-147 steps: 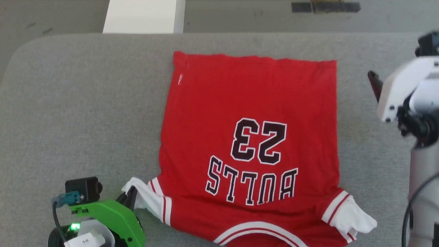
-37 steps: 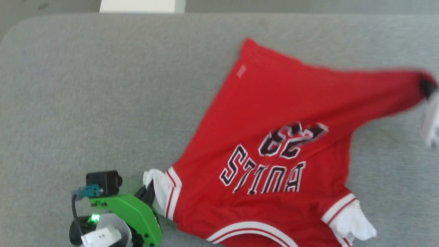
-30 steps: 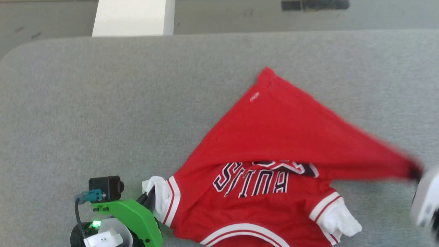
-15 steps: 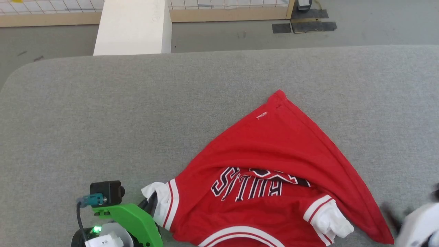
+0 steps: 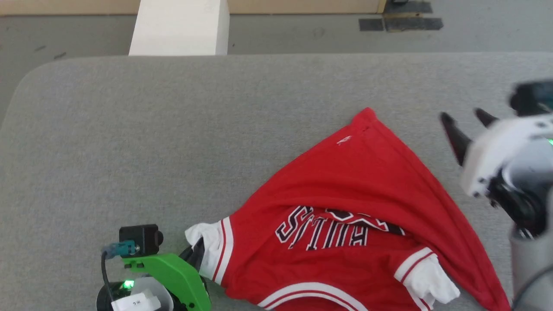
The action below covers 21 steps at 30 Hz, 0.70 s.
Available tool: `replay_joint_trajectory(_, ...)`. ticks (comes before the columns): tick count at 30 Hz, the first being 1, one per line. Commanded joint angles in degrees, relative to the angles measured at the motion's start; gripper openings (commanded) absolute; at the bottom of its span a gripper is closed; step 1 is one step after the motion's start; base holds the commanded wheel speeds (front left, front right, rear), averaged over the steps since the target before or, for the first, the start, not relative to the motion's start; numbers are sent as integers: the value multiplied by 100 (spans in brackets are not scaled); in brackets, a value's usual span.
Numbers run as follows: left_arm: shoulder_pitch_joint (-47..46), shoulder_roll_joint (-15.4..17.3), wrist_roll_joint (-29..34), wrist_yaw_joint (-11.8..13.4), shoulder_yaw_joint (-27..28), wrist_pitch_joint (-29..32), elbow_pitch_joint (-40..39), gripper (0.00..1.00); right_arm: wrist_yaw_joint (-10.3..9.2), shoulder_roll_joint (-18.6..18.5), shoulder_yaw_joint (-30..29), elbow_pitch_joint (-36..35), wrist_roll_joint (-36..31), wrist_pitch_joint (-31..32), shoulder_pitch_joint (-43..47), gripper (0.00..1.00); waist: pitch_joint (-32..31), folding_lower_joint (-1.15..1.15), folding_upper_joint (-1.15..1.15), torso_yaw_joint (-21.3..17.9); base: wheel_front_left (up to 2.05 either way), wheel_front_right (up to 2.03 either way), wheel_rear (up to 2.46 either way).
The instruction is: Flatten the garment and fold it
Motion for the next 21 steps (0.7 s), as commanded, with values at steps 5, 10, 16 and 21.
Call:
replay_joint_trajectory(5,-246,-64,15,-98,-53,-85,5,0,-6,-173,822,1166,-483,431,-1167,100,636,0,0,579,0,0,0)
replay_joint_trajectory(10,-406,-139,12,-193,-126,-144,47,0,-6,-351,1357,2240,-917,956,-1973,100,1017,0,0,898,0,0,0)
replay_joint_trajectory(16,-537,-215,-10,-275,-168,-228,156,0,-6,-492,1930,3037,-1132,1246,-2404,100,1314,0,0,1041,0,0,0)
replay_joint_trajectory(21,-606,-242,-38,-321,-183,-276,260,0,-6,-511,2354,3602,-902,1440,-2462,100,1389,0,0,954,0,0,0)
